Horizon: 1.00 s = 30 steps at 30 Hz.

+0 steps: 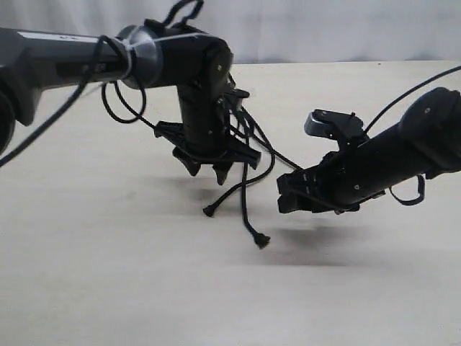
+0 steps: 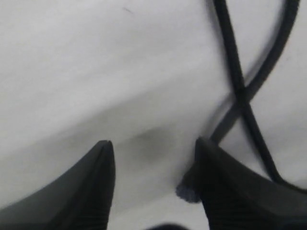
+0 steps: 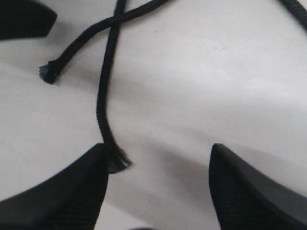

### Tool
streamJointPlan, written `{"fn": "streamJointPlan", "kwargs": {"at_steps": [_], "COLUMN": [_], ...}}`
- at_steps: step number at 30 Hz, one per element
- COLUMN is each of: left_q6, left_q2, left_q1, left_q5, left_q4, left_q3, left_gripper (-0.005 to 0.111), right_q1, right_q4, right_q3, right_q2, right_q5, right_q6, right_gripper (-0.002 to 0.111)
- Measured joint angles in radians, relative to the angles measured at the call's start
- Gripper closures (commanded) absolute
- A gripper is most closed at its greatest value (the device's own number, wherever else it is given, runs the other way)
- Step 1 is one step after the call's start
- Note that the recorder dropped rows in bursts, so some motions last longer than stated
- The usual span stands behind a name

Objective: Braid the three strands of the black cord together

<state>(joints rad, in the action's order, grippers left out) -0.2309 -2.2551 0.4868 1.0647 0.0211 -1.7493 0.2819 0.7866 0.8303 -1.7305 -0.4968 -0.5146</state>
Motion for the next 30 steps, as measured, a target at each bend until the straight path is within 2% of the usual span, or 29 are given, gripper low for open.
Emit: {"fn": "streamJointPlan", "kwargs": {"at_steps": [6,13,16,22,28,30], "left_q6": [0.016,0.018,0.018,0.018,0.018,0.018], "left_q2": [0.071,0.088,0.088,0.088,0.088,0.088], "left_q1": [-0.106,-0.113,-0.113,-0.113,-0.113,-0.113], "left_q5": [0.014,0.039,0.050,0.059,0.059,0.059], "left_q4": [0.011,0.033,0.037,0.037,0.024,0.022], "left_q3": [0.000,0.000,0.000,0.001,0.022,0.050], "left_gripper": [0.058,0.058,0.058,0.058,0.058,0.058], "right_q1": [0.195,0.289,0.300,0.301,0.283,0.249], "right_q4": [-0.029,-0.420,-0.513,-0.623,-0.655,-0.734], "right_q3": [0.042,0.147,0.178,0.219,0.256,0.291], "right_q2": [-0.019,-0.132,-0.174,-0.237,-0.244,-0.221], "right_q5": [0.102,0.101,0.090,0.025,-0.055,-0.122], "right_q6": [0.044,0.396,0.464,0.488,0.419,0.398], "right_gripper": [0.050,0.051,0.061,0.104,0.104,0.104]}}
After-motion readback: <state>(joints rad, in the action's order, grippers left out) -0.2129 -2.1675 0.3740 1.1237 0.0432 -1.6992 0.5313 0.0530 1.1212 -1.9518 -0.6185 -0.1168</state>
